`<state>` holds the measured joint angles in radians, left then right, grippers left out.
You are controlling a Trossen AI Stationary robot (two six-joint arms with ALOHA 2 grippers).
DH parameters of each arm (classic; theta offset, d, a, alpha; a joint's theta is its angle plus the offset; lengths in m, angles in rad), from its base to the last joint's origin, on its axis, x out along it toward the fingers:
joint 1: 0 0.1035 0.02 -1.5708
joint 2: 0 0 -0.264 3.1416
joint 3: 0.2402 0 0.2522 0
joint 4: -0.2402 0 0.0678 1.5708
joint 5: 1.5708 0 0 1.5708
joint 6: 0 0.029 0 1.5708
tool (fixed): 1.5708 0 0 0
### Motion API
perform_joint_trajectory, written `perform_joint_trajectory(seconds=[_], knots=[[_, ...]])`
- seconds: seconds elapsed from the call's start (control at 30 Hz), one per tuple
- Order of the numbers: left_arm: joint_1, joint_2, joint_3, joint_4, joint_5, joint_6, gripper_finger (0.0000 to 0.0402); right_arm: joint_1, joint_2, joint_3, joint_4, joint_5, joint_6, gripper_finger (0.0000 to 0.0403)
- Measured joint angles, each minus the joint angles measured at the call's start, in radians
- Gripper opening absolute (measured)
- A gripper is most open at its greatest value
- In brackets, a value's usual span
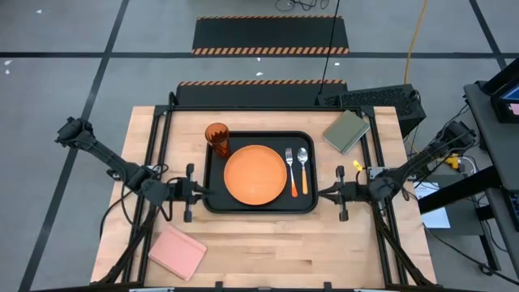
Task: Pick and place plate/cup/fork/spoon on tray
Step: Return to Home Position
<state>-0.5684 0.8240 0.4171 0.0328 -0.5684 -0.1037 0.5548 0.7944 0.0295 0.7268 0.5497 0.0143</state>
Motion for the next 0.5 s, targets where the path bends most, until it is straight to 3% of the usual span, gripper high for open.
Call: perform_joint_trajectory(seconds=[0.2, 0.5], knots=[[0.023, -0.029, -0.006, 0.0, 0.002, 0.051, 0.0019, -0.024, -0.078, -0.008, -0.011, -0.073, -0.086, 0.0], [0.08, -0.038, -0.006, -0.002, 0.097, 0.124, 0.0007, -0.096, -0.279, -0.01, -0.122, -0.228, -0.207, 0.0]])
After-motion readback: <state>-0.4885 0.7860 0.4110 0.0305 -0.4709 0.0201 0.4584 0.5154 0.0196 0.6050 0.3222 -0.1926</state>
